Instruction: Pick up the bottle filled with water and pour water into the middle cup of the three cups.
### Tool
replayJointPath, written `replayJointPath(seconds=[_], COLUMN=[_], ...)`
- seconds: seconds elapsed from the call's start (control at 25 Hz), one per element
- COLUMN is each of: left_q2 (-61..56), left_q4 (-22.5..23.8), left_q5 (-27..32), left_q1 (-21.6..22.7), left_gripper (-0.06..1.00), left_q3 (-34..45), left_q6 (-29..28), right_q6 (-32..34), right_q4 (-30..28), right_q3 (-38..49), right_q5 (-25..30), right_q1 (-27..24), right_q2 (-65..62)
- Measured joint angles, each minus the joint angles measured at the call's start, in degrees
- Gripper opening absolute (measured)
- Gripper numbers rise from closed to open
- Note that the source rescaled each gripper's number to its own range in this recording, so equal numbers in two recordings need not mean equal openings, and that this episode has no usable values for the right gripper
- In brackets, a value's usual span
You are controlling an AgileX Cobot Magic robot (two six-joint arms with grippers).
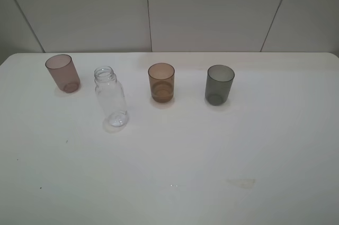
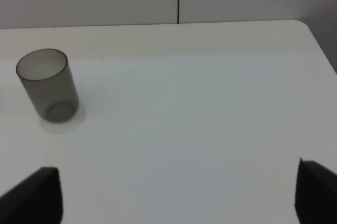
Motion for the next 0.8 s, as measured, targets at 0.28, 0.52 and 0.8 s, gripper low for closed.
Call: replayJointPath(seconds=[0.28, 0.52, 0.8], left_q2=[0.0, 0.0, 0.0], left_q4=[0.43, 0.43, 0.43], left_q5=[0.0, 0.0, 0.0], left_q1=[0.0, 0.0, 8.79], left_gripper=[0.7, 0.7, 0.7], left_q3=[0.11, 0.11, 0.11], left_q6=[-0.61, -0.79, -0.79], right_q6=[0.0, 0.0, 0.0], right_q4=[0.0, 0.0, 0.0], right_q3=[0.0, 0.0, 0.0], right_q5=[0.0, 0.0, 0.0], right_q1=[0.0, 0.0, 0.0], right_q2=[0.0, 0.0, 0.0])
